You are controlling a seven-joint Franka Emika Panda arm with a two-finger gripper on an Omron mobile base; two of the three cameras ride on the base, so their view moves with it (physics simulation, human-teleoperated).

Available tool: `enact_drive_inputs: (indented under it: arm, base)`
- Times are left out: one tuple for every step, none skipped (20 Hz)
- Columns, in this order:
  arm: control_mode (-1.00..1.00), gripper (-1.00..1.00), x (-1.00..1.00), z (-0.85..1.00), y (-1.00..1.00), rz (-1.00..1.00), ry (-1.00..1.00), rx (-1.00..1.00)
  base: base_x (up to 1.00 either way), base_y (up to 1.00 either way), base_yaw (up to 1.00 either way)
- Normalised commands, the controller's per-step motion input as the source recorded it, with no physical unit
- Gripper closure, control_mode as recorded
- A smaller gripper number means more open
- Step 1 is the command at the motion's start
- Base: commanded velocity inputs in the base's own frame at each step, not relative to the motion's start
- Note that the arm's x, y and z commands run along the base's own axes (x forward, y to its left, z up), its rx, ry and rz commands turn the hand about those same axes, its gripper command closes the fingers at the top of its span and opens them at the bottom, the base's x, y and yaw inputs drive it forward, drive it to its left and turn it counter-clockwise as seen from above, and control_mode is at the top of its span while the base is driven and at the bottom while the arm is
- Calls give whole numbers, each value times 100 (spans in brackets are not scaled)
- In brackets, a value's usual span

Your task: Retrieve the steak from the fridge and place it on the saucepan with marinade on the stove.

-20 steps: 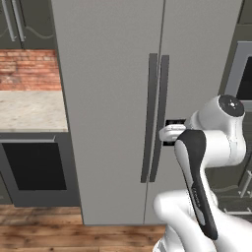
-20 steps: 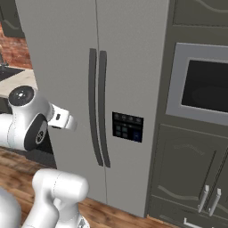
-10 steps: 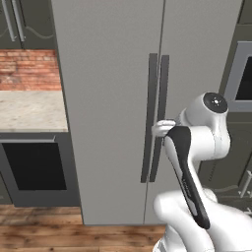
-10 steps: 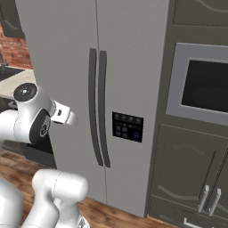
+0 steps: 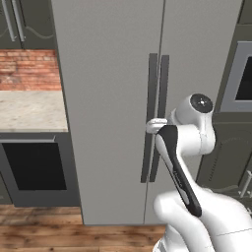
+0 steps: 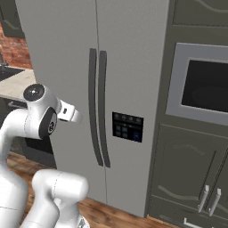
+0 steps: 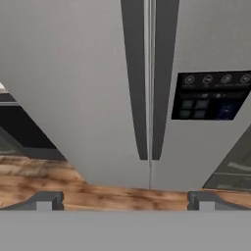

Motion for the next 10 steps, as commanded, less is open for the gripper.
enact_drive_inputs:
  arm:
    - [-100, -100, 36, -29, 0, -1, -3, 0]
    - [-100, -100, 36, -23, 0, 0, -3, 0]
    - [-100, -100, 33, -21, 0, 0, -3, 0]
    - [-100, -100, 25, -16, 0, 0, -3, 0]
    - [-100, -100, 21, -11, 0, 0, -3, 0]
    - [-100, -100, 19, 0, 0, 0, -3, 0]
    - [-100, -100, 14, 0, -2, 0, -5, 0]
    - [-100, -100, 6, 17, -4, 0, -7, 0]
    - [-100, -100, 1, 26, -4, 0, -9, 0]
    - [-100, -100, 0, 31, -2, 0, -9, 0]
  base:
    - [0, 0, 0]
    - [0, 0, 0]
    - [0, 0, 0]
    - [0, 0, 0]
    - [0, 0, 0]
    - [0, 0, 0]
    - [0, 0, 0]
    - [0, 0, 0]
    - [0, 0, 0]
    - [0, 0, 0]
